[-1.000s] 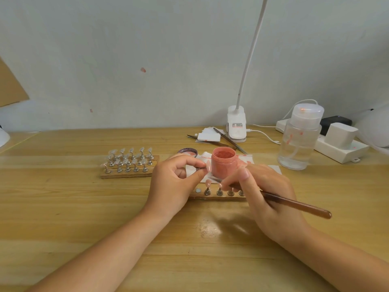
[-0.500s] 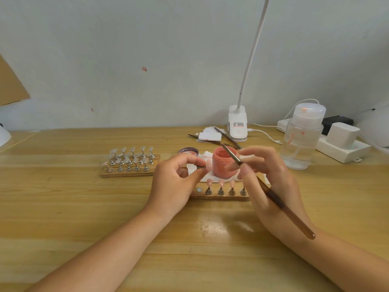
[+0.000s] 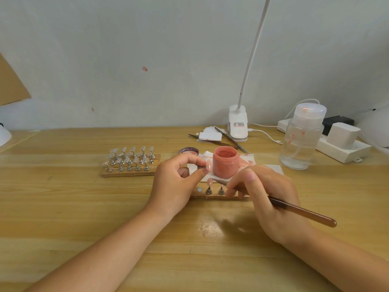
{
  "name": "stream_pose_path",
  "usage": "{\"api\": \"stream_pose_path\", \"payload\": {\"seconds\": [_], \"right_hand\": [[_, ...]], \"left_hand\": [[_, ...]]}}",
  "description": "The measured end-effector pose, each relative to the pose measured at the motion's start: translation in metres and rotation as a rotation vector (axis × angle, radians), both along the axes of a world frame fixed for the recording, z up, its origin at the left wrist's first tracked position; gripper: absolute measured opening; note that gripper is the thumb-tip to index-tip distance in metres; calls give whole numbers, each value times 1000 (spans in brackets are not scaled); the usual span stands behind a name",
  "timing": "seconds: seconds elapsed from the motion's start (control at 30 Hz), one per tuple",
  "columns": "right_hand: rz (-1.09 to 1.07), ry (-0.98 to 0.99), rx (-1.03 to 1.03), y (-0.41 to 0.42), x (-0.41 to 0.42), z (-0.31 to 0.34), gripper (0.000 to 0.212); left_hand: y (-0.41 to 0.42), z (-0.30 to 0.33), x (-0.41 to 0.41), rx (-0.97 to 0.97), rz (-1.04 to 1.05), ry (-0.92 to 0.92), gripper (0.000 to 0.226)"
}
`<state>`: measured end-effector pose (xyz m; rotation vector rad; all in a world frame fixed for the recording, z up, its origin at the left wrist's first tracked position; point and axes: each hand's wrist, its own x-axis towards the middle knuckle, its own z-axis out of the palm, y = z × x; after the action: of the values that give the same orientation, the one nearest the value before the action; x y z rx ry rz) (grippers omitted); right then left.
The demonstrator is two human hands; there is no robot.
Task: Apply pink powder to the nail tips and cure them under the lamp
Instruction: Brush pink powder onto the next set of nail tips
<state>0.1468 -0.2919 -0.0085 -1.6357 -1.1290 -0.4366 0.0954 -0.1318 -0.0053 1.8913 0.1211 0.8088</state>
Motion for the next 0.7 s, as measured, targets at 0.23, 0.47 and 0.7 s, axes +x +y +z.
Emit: {"api": "stream_pose_path", "payload": {"seconds": [0.23, 0.47, 0.7], "right_hand": [[-11, 30, 14, 3, 1, -1, 43], [6, 40, 22, 2, 1, -1, 50], [-10, 15, 2, 3, 1, 0, 44]], "left_hand": [[0, 0, 1, -4, -6, -2, 20], [-1, 2, -1, 16, -17, -7, 17], [0, 2, -1, 24, -13, -9, 17]]}}
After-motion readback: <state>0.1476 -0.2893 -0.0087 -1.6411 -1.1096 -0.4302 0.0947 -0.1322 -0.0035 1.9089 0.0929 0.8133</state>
